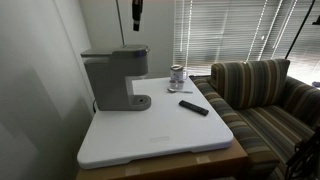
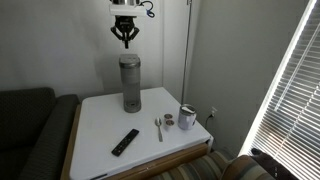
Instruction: Press the button at the top the machine
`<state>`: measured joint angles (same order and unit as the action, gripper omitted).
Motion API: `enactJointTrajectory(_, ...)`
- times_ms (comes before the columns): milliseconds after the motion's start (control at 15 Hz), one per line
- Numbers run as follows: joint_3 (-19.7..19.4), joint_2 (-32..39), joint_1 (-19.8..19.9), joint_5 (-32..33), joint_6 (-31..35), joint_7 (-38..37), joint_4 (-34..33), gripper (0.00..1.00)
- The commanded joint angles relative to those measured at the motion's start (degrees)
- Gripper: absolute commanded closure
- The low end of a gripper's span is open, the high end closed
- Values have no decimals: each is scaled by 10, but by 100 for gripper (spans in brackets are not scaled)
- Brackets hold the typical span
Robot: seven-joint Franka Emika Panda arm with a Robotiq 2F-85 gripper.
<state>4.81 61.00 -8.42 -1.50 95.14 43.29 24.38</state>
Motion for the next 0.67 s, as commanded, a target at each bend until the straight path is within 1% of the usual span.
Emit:
enactJointTrajectory(0, 5, 28, 0, 6, -22, -1, -50, 99)
enactJointTrajectory(133, 6, 29, 0, 5, -19, 0, -50, 100)
enactJointTrajectory(200, 2, 4, 1, -2, 1, 2, -2, 100)
enactJointTrajectory(600, 9, 15, 4, -9, -4, 7, 7, 100)
